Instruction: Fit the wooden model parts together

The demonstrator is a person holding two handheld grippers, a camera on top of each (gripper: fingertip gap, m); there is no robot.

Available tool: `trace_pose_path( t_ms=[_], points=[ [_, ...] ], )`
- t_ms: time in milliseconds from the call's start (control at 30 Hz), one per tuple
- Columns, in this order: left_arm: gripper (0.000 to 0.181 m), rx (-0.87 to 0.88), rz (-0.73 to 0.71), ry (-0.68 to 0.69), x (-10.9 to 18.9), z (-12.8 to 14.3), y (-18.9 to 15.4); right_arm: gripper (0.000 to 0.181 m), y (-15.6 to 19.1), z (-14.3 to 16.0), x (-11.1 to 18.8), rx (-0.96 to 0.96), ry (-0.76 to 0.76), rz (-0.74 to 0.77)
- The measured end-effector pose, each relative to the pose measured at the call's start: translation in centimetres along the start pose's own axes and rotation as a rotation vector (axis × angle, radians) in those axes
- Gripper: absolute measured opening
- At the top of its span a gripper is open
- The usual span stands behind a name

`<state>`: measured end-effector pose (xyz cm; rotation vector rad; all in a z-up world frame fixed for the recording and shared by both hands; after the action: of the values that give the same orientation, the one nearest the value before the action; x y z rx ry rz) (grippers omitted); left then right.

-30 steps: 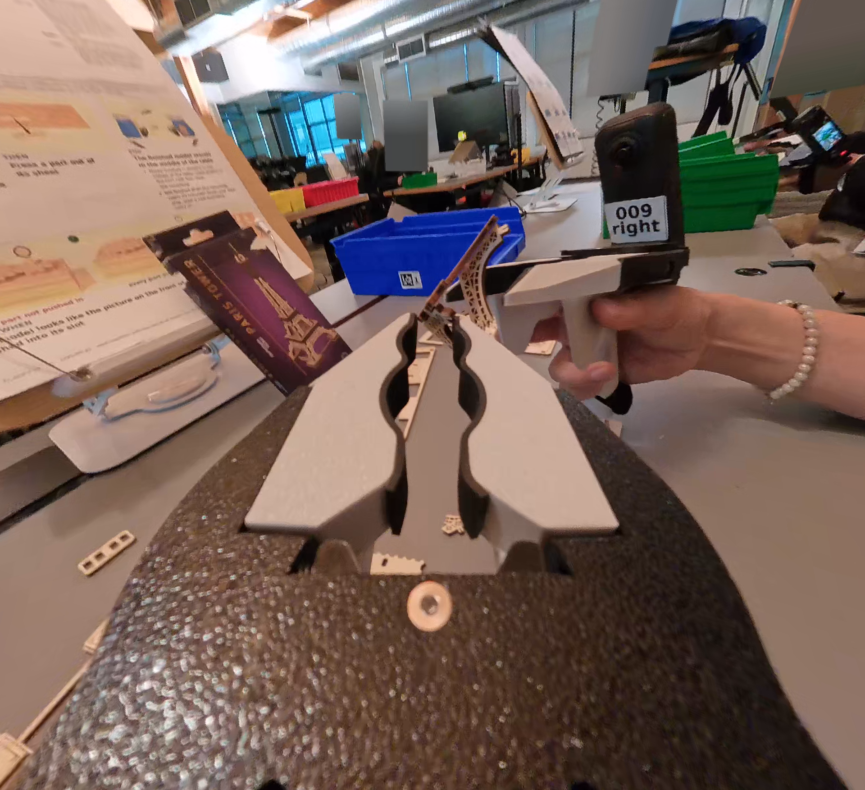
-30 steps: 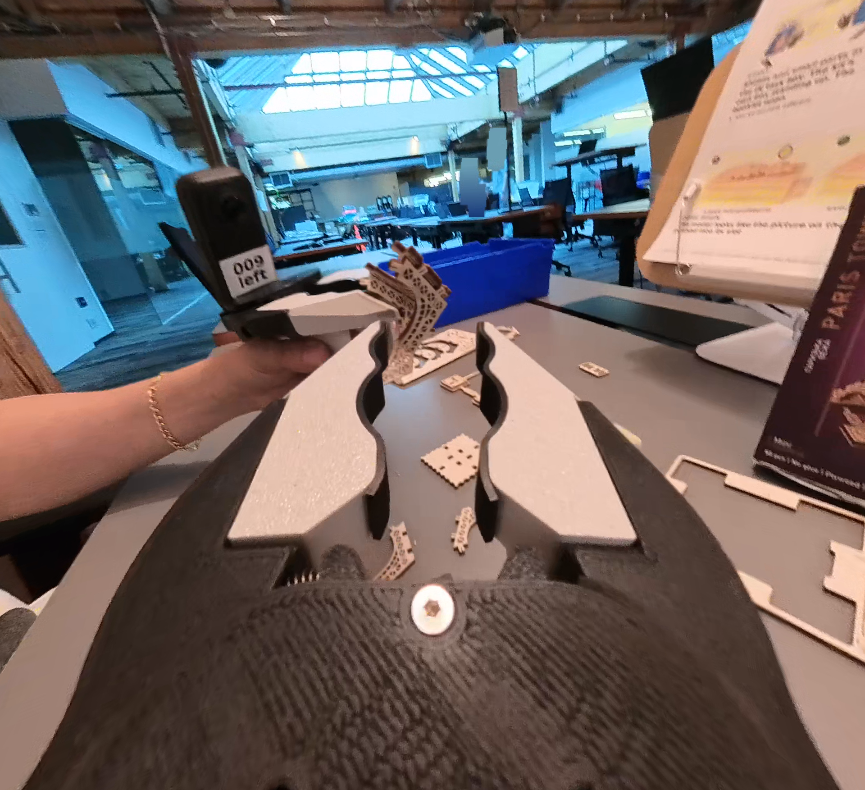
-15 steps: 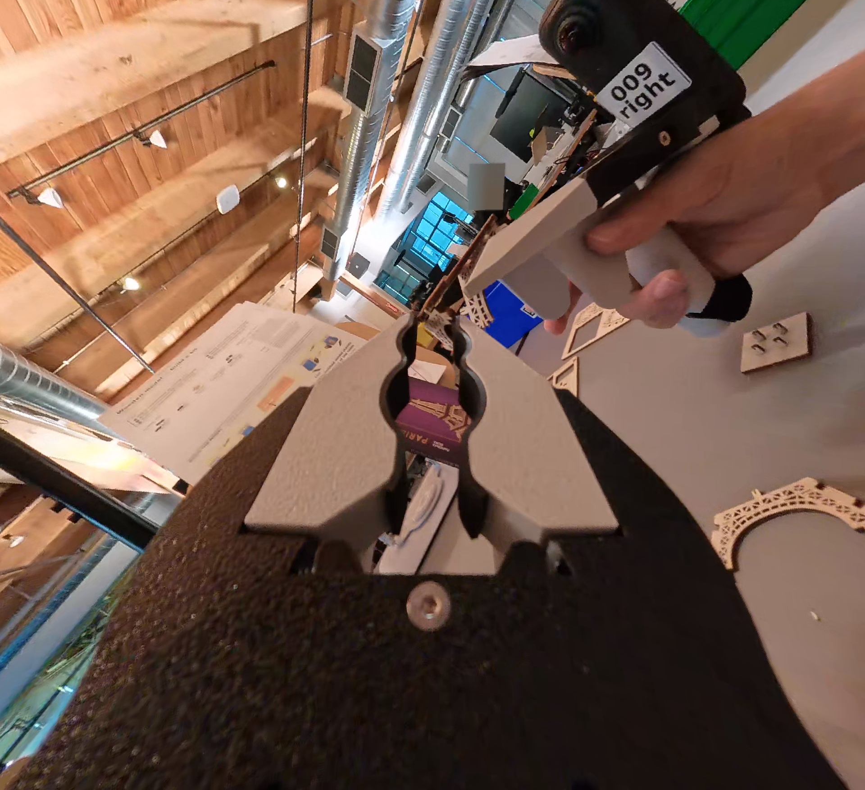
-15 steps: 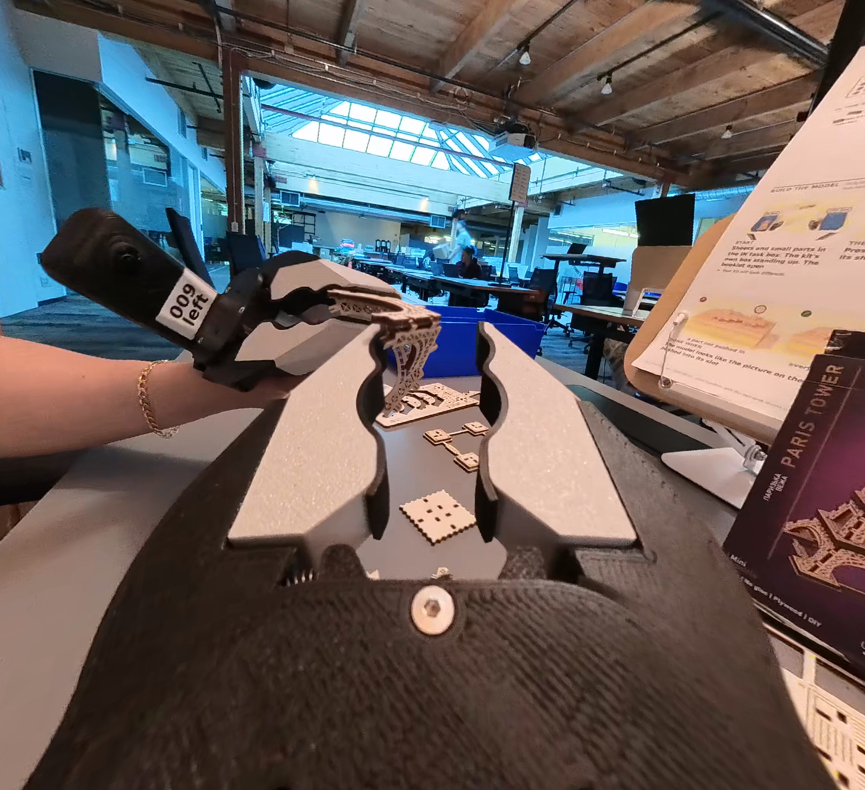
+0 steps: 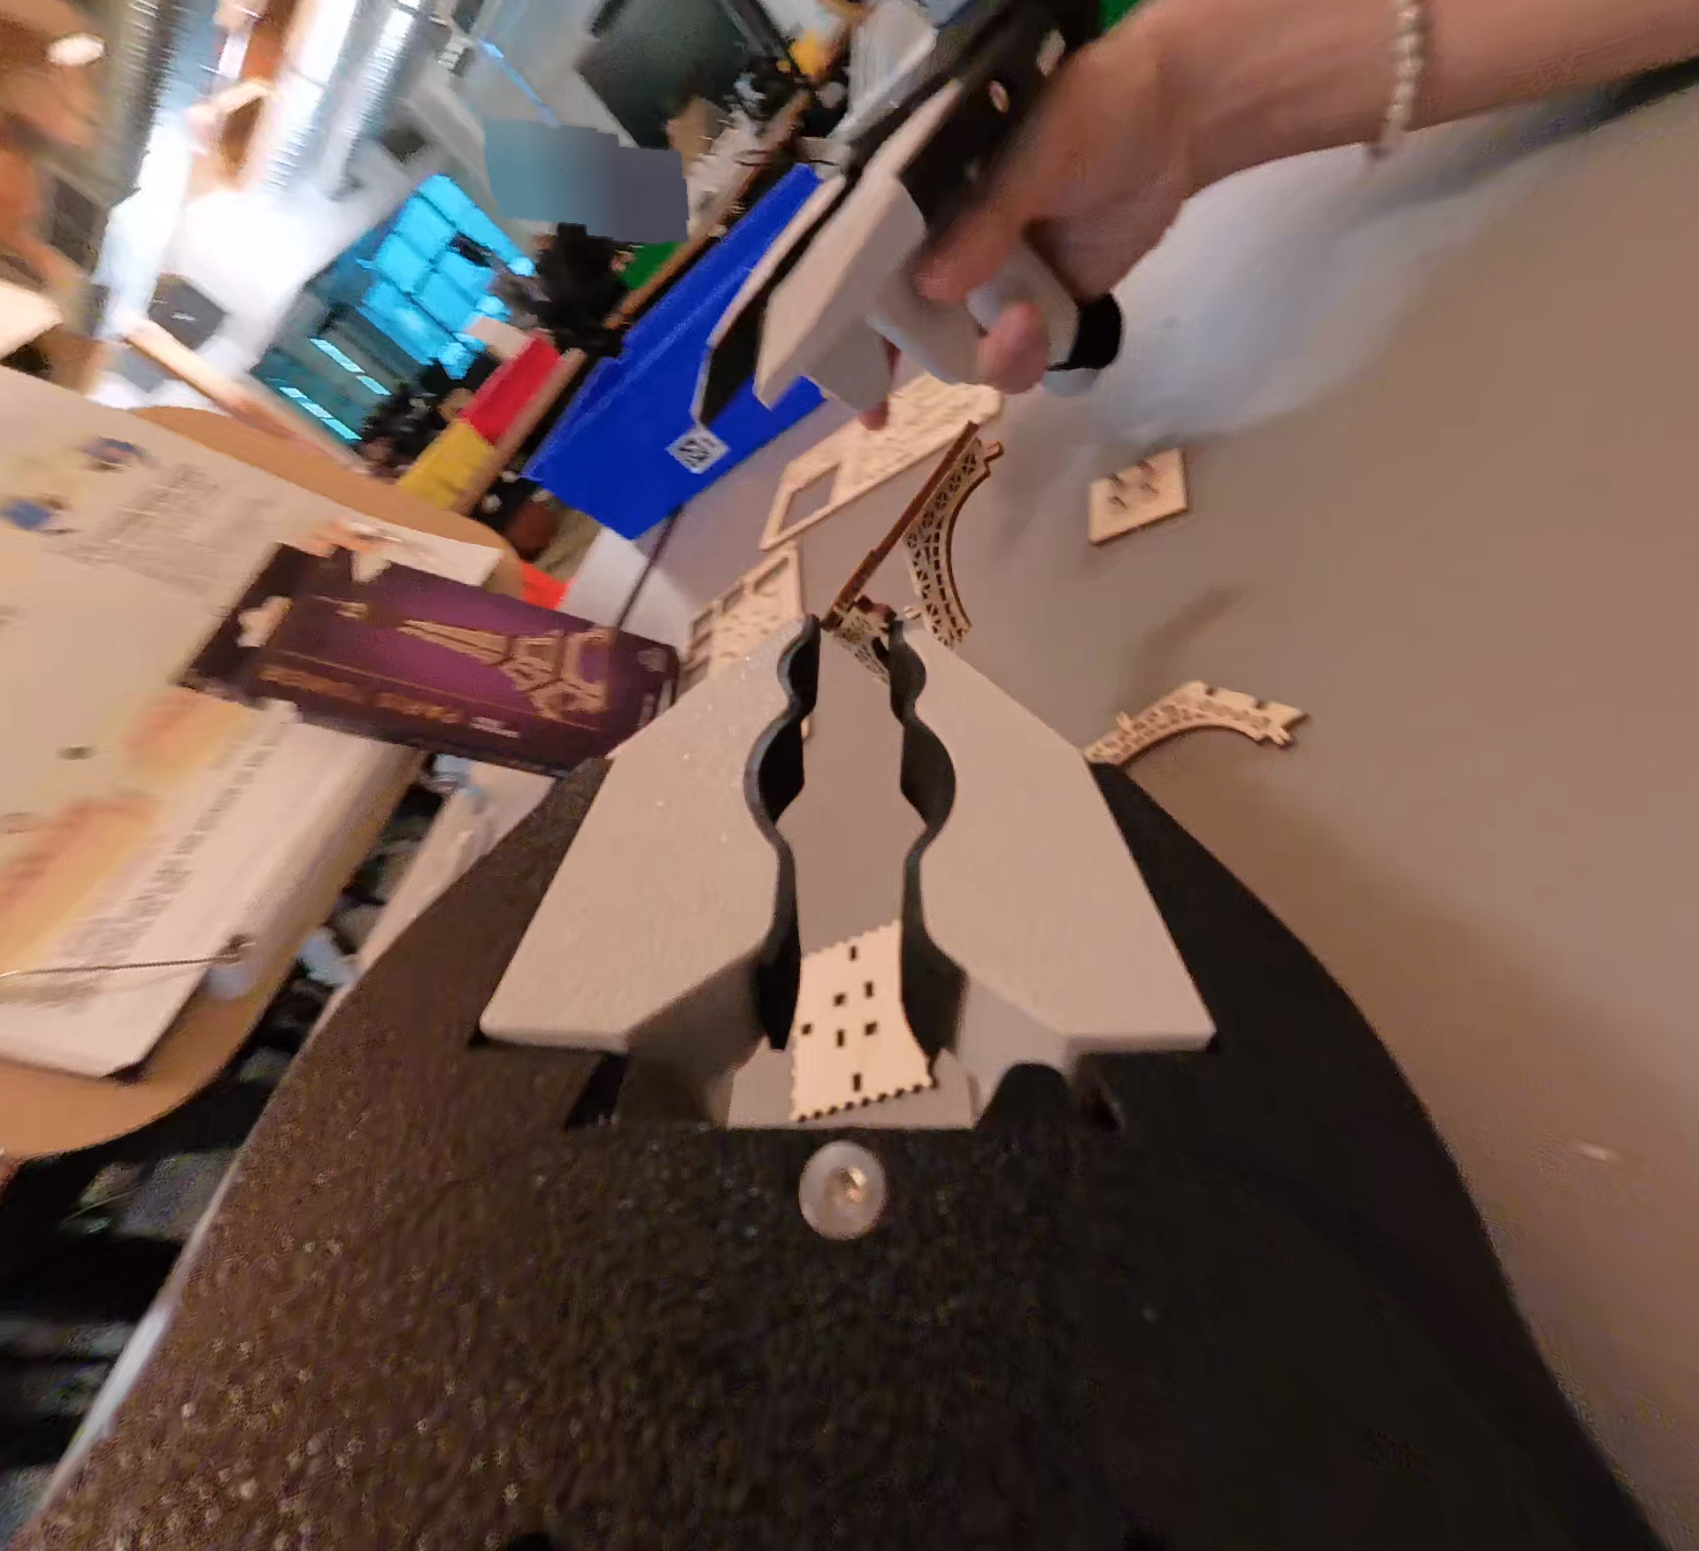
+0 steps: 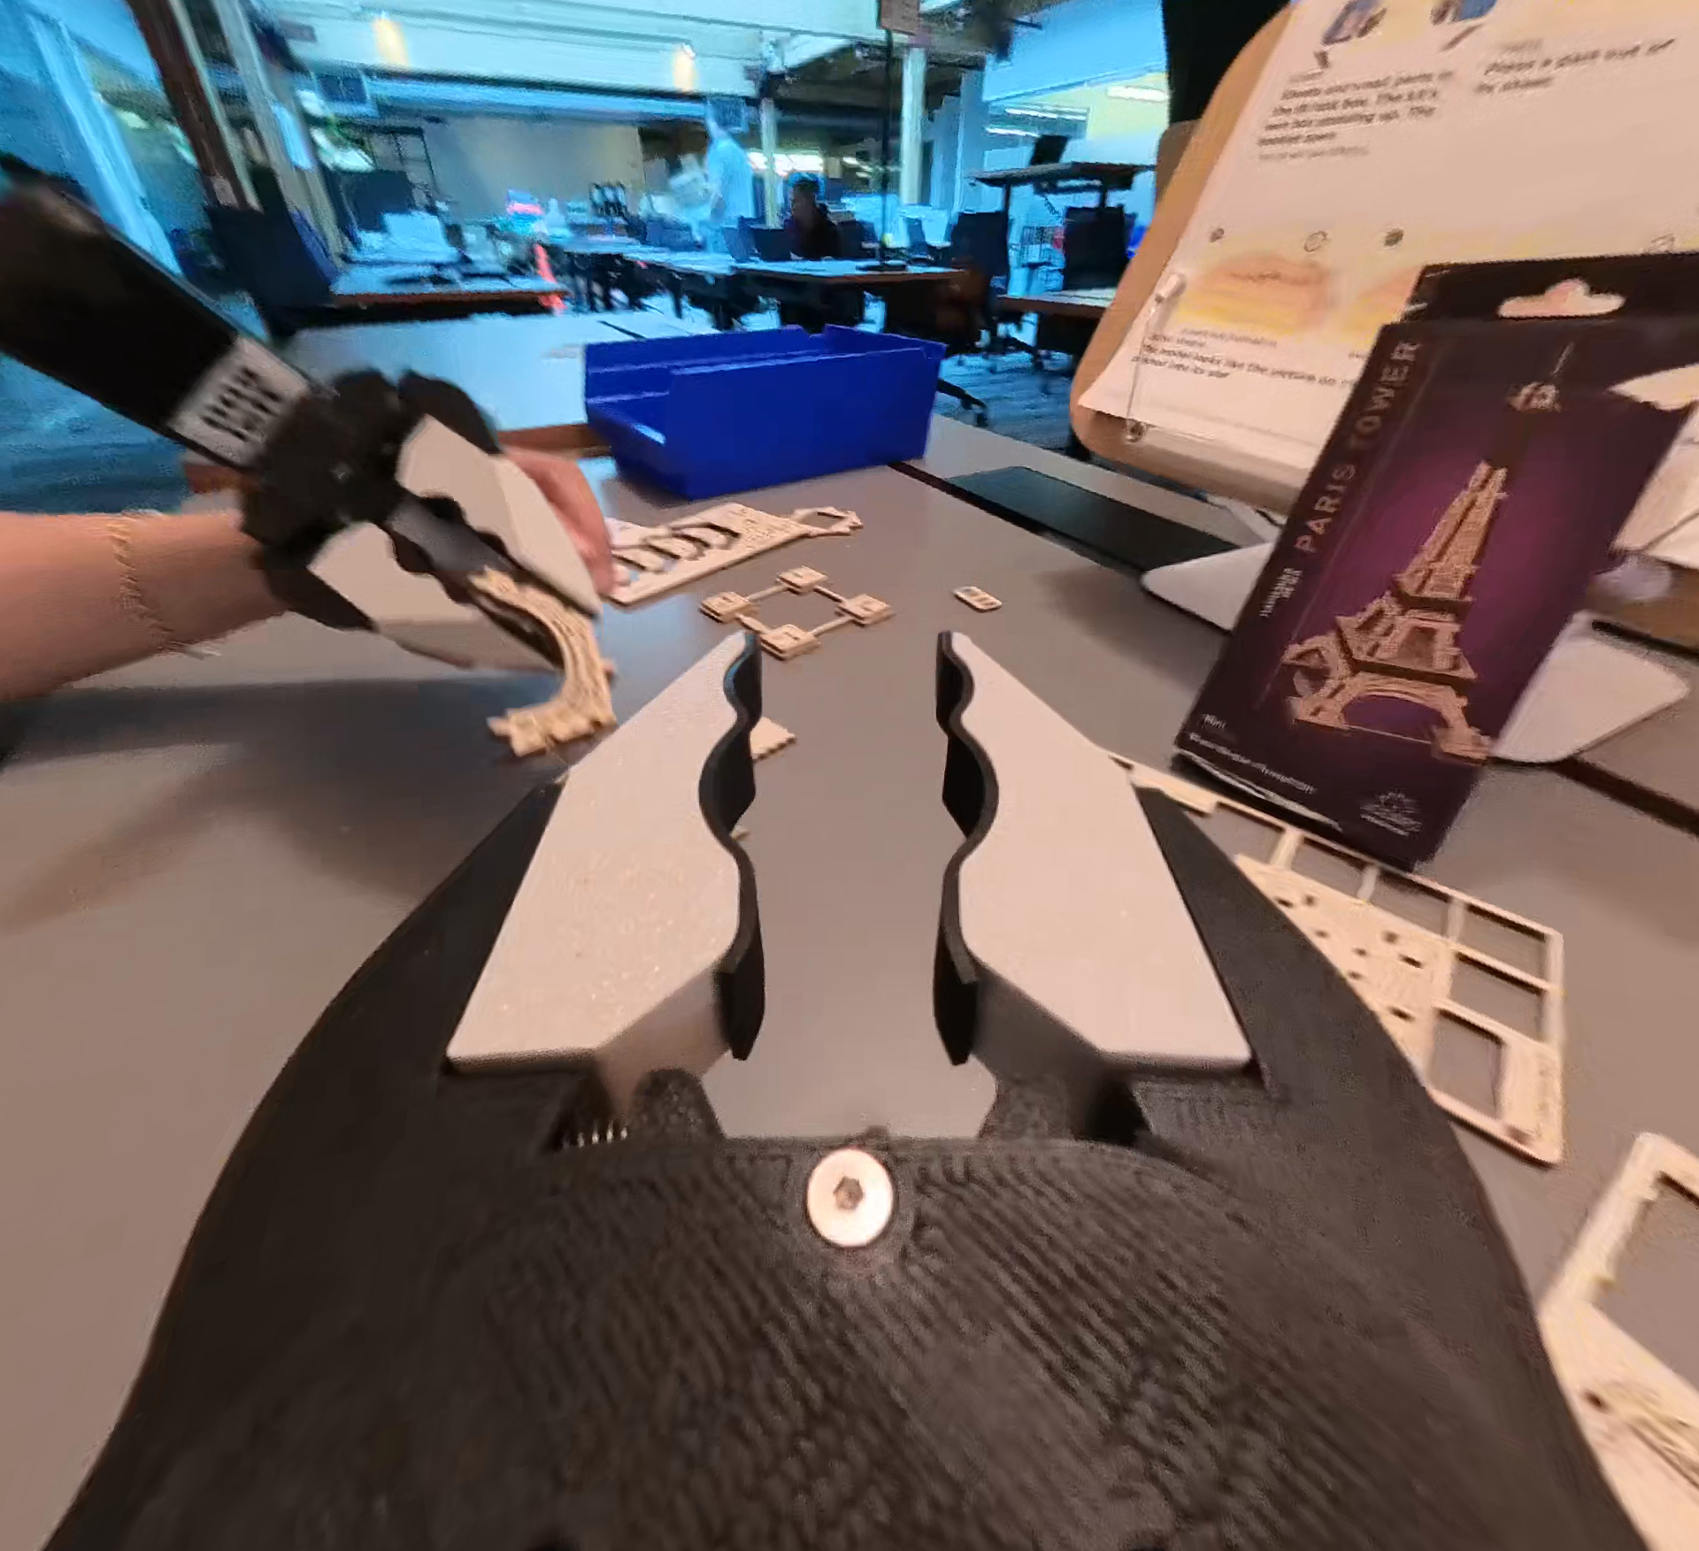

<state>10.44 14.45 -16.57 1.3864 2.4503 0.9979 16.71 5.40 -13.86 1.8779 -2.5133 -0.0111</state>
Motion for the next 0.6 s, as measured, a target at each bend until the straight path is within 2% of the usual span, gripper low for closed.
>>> trace_pose_path(
  t_ms=[100,200,300,400,467,600],
  points=[
    [0.012,0.065,0.146,-0.024,-0.5,0.6,-0.9,0.030,1.5,0.1,-0.5,-0.083,-0.006,-0.100],
    [0.012,0.121,0.235,-0.062,-1.1,0.8,-0.9,0.033,3.1,2.2,-1.3,-0.094,0.127,-0.191],
    [0.012,0.205,0.331,-0.105,-1.4,0.4,-1.1,0.034,4.1,3.3,-1.5,-0.176,0.188,-0.261],
    [0.012,0.205,0.371,-0.115,-1.8,0.1,-1.4,0.034,4.5,2.9,-1.3,-0.267,0.166,-0.321],
    [0.012,0.217,0.403,-0.101,-2.1,0.3,-1.7,0.035,4.1,2.1,-1.0,-0.256,0.112,-0.314],
    [0.012,0.279,0.380,-0.085,-2.8,1.3,-1.4,0.036,3.1,0.8,-0.5,-0.209,0.033,-0.260]
  ],
)
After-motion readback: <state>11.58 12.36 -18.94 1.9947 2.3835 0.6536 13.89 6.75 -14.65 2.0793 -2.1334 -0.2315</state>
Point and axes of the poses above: each gripper's, where its closed fingertips meet, x back along the fingers, z out of its underside, y = z × x across the jaws, the point moved 2 cm from there along x, back along the fingers, and after that the axes turned 1 degree about z, right-handed, at the moved point
